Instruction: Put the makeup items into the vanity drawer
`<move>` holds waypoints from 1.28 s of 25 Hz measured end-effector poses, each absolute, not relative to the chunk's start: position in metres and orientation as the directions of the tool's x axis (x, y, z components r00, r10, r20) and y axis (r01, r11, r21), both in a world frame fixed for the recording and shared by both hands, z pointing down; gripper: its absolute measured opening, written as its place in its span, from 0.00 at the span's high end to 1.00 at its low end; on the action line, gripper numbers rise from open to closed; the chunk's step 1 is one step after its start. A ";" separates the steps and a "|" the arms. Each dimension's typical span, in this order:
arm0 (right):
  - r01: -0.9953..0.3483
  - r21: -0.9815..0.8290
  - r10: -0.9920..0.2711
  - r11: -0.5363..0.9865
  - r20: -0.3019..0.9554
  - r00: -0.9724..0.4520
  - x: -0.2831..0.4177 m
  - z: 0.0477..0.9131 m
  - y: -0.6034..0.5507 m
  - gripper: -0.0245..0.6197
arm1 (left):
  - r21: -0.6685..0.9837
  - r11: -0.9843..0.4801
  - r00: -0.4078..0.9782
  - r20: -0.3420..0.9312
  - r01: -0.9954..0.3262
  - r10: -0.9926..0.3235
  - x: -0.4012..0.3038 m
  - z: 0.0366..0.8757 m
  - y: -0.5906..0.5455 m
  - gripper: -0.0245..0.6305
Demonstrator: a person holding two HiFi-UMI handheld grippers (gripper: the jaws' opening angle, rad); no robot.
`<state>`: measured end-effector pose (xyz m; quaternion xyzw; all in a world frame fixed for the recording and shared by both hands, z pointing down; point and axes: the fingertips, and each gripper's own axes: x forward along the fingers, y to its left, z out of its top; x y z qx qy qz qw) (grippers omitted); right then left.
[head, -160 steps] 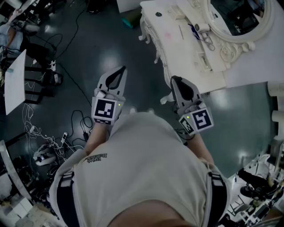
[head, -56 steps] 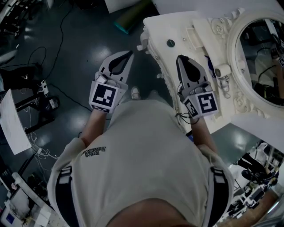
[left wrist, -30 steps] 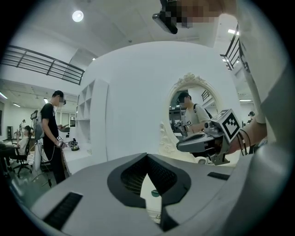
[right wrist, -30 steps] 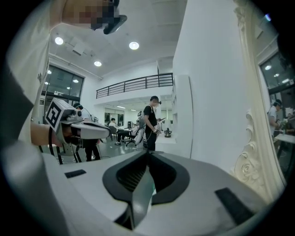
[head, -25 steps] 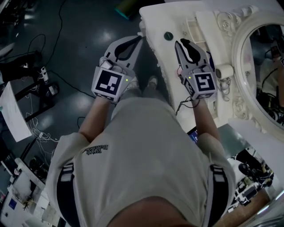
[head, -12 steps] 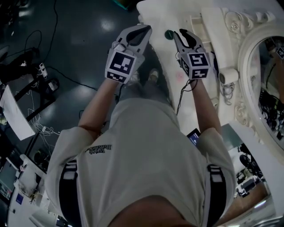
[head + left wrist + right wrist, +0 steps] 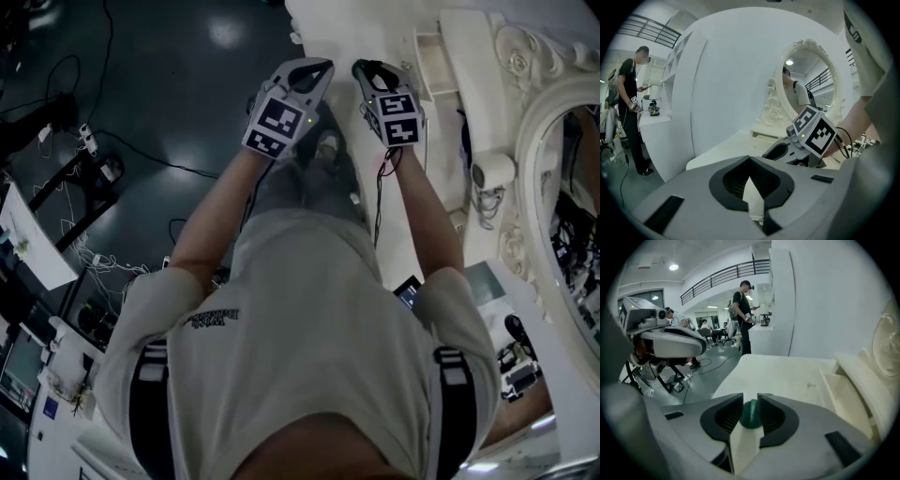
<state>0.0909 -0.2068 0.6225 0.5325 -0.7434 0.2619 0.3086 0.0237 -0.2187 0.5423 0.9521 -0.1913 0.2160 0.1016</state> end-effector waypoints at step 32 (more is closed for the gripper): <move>-0.960 0.037 -0.753 0.278 0.629 -0.194 0.086 0.559 -0.205 0.95 | 0.131 -0.862 0.804 0.450 -0.490 -0.389 0.001 0.528 -0.208 0.94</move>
